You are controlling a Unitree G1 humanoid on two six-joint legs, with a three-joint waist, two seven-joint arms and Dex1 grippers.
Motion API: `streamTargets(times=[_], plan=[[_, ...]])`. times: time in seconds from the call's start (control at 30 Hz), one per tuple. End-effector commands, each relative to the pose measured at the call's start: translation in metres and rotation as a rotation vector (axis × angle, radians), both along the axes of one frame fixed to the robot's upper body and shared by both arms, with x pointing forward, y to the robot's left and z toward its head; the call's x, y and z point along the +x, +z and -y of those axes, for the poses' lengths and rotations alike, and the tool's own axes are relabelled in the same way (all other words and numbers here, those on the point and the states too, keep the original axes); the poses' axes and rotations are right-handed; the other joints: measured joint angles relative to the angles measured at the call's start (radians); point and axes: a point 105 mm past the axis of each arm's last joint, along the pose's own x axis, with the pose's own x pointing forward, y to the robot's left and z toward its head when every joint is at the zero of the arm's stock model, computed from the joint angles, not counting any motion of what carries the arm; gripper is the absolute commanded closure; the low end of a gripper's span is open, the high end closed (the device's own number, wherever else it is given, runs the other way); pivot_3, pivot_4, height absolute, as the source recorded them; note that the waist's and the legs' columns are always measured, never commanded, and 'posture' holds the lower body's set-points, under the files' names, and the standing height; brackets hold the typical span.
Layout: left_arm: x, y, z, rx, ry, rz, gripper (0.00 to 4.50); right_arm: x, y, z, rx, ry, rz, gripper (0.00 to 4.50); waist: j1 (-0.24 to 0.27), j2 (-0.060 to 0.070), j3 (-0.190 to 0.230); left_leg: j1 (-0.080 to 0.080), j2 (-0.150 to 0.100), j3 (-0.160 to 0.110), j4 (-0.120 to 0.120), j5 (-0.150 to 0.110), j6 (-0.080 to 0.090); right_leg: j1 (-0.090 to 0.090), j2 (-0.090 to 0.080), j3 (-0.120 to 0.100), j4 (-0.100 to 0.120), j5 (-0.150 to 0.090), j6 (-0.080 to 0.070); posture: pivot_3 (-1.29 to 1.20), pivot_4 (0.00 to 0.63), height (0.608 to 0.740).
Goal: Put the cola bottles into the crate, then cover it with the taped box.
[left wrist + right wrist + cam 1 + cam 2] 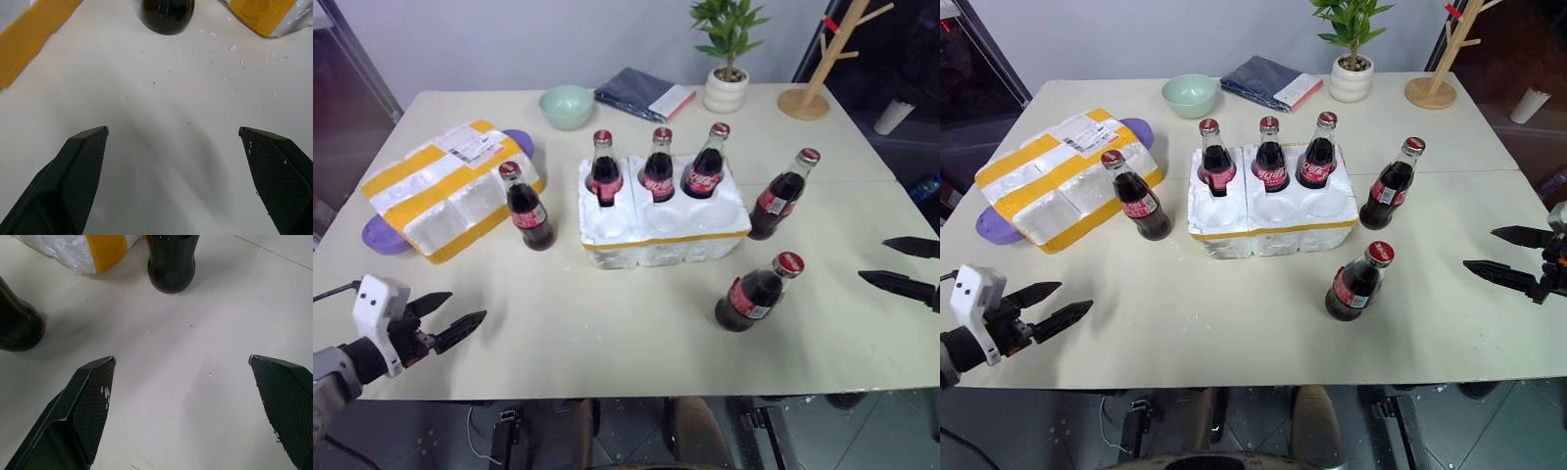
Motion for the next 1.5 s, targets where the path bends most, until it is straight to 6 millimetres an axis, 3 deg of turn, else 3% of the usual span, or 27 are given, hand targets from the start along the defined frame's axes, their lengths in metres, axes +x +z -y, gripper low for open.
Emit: streamTargets(times=[0.03,0.4,0.57,0.7,0.83,0.97,1.33,1.5], plan=[[0.003,0.009,0.001,0.035,-0.011,0.04,0.02,0.001,0.015,-0.001,-0.021,0.009,0.059,0.0,0.0,0.0,0.0,0.0,0.0,0.0,0.0,0.0,0.0,0.0,0.0,0.0,0.0,0.0,0.0,0.0,0.15,0.739],[0.015,0.019,-0.008,0.024,0.045,0.105,0.02,0.004,0.016,0.001,0.0,-0.017,0.073,0.0,0.0,0.0,0.0,0.0,0.0,0.0,0.0,0.0,0.0,0.0,0.0,0.0,0.0,0.0,0.0,0.0,0.15,0.739],[0.029,0.041,-0.002,-0.031,0.015,0.182,0.02,0.008,0.042,-0.003,0.039,-0.004,0.121,0.0,0.0,0.0,0.0,0.0,0.0,0.0,0.001,0.0,0.0,0.001,0.0,0.0,0.001,0.0,0.0,0.0,0.15,0.739],[0.053,0.055,0.015,-0.047,-0.047,0.225,0.02,-0.001,0.084,-0.035,0.107,0.145,0.161,0.0,0.004,0.003,0.0,0.0,0.0,0.0,0.002,0.0,0.0,0.001,0.0,0.0,0.002,0.001,0.0,0.0,0.15,0.739],[0.08,0.062,0.03,-0.067,-0.086,0.256,0.02,-0.009,0.1,-0.063,0.132,0.259,0.144,0.0,0.001,0.003,0.0,0.001,0.0,-0.001,0.002,0.0,0.0,0.001,0.001,0.0,0.002,0.001,0.001,0.0,0.15,0.739],[0.101,0.06,0.049,-0.062,-0.15,0.262,0.02,-0.019,0.099,-0.084,0.115,0.361,0.097,0.0,0.001,0.002,0.0,0.0,0.0,-0.001,0.002,0.0,0.0,0.001,0.001,0.0,0.003,0.003,0.004,0.0,0.15,0.739],[0.137,0.053,0.066,-0.031,-0.192,0.294,0.02,-0.035,0.098,-0.116,0.115,0.472,0.089,0.0,0.002,0.002,0.0,0.0,0.0,-0.001,0.002,0.0,0.0,0.001,0.001,0.0,0.003,0.003,0.005,0.0,0.15,0.739],[0.148,0.05,0.073,-0.033,-0.19,0.306,0.02,-0.034,0.102,-0.127,0.117,0.483,0.102,0.0,0.003,0.002,0.0,0.0,0.0,-0.001,0.003,0.0,0.0,0.001,0.001,0.0,0.003,0.004,0.007,0.0,0.15,0.739]])
